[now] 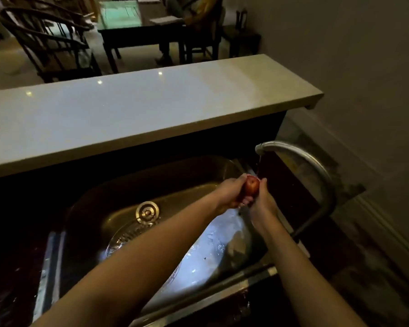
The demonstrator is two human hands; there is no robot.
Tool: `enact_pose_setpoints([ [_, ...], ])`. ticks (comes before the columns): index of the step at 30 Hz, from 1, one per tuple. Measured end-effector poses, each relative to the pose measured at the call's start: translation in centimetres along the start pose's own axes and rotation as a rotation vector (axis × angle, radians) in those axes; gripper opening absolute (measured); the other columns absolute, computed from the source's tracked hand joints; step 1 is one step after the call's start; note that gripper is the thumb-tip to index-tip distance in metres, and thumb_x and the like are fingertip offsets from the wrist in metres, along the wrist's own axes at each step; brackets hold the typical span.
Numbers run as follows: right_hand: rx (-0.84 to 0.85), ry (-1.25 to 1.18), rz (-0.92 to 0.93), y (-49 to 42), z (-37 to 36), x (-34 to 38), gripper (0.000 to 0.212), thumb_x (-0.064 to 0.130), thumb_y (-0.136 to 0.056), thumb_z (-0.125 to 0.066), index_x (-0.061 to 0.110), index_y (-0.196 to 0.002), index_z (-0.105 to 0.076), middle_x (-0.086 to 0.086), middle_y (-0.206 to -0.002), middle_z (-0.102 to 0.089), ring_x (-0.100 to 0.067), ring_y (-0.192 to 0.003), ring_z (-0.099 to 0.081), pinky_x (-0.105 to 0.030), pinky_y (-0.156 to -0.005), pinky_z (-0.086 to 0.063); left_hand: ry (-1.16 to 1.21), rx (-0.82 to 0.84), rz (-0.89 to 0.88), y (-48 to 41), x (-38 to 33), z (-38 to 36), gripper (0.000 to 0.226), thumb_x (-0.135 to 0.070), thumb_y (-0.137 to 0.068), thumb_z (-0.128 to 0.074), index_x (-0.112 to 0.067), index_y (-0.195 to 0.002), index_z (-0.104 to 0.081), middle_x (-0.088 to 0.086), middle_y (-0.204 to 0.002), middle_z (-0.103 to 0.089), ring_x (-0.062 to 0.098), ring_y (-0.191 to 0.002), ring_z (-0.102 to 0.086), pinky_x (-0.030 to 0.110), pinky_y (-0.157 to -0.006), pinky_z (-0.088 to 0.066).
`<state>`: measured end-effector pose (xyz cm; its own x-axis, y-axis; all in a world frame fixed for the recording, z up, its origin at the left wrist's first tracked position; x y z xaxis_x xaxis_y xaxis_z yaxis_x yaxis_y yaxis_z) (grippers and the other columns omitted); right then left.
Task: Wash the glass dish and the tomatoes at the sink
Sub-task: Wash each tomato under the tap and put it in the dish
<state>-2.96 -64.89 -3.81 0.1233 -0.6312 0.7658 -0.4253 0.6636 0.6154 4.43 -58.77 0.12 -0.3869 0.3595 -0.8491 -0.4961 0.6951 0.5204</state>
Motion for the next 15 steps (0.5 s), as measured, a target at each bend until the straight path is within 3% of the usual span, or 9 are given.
enact_pose_setpoints([
  [4,0.006,-0.007,0.007,-0.2,0.7,0.0,0.051,0.063,-0.084,-0.048,0.019,-0.066,-0.067,-0.005,-0.058,-0.071,-0.021,-0.063,-0.069,-0.033,-0.062,-0.055,-0.002,0.017,-0.016,-0.5,0.1,-0.7,0.038,-0.041,-0.099,-0.031,-0.014,-0.122,-0.047,0.009,-0.074,-0.06,0.007,-0.048,-0.054,0.015,-0.042,-0.043],
  [6,0.024,0.024,0.018,-0.2,0.5,0.4,0.046,0.063,-0.085,-0.045,0.025,-0.073,-0.067,-0.006,-0.07,-0.072,-0.021,-0.071,-0.069,-0.031,-0.06,-0.052,0.016,0.009,-0.026,-0.6,0.2,-0.7,0.034,-0.041,-0.099,-0.031,-0.018,-0.114,-0.051,0.009,-0.075,-0.06,0.008,-0.049,-0.055,0.016,-0.044,-0.044],
  [8,0.049,0.071,0.016,0.1,0.2,0.6,0.041,0.064,-0.083,-0.045,0.029,-0.087,-0.066,-0.006,-0.086,-0.067,-0.022,-0.083,-0.065,-0.032,-0.065,-0.051,0.038,0.014,-0.029,-0.5,0.2,-0.8,0.03,-0.043,-0.098,-0.031,-0.023,-0.103,-0.053,0.008,-0.078,-0.059,0.008,-0.052,-0.055,0.016,-0.045,-0.045],
  [11,0.068,0.247,0.065,0.7,-0.4,0.7,0.061,0.072,-0.071,-0.04,0.03,-0.111,-0.06,-0.007,-0.106,-0.064,-0.027,-0.101,-0.06,-0.048,-0.093,-0.047,-0.015,0.029,-0.031,-0.1,-0.1,-1.2,0.037,-0.051,-0.096,-0.03,-0.023,-0.091,-0.054,0.002,-0.073,-0.052,0.008,-0.055,-0.05,0.016,-0.042,-0.043],
  [12,0.082,0.327,0.123,0.8,-0.7,1.2,0.061,0.071,-0.074,-0.036,0.032,-0.116,-0.057,-0.007,-0.107,-0.063,-0.027,-0.101,-0.06,-0.048,-0.093,-0.047,-0.047,0.031,-0.034,-0.1,-0.4,-1.4,0.042,-0.053,-0.096,-0.028,-0.021,-0.086,-0.054,0.001,-0.067,-0.047,0.007,-0.049,-0.047,0.015,-0.038,-0.039],
  [15,0.131,0.388,0.295,1.2,-1.4,4.3,0.039,0.053,-0.09,-0.036,0.028,-0.111,-0.057,-0.004,-0.091,-0.062,-0.023,-0.088,-0.063,-0.028,-0.064,-0.048,-0.068,0.034,-0.039,-0.2,-1.6,-2.6,0.052,-0.056,-0.095,-0.027,-0.013,-0.082,-0.054,0.003,-0.058,-0.044,0.007,-0.04,-0.044,0.015,-0.037,-0.035],
])
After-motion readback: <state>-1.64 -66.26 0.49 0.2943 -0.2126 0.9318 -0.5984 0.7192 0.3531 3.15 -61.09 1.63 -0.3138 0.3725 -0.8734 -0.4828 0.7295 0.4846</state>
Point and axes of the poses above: each hand's wrist, its own y-axis away from the middle knuckle, its own z-axis out of the back of the hand, x = y × z, the point moved 8 cm from there along -y, towards the middle knuckle
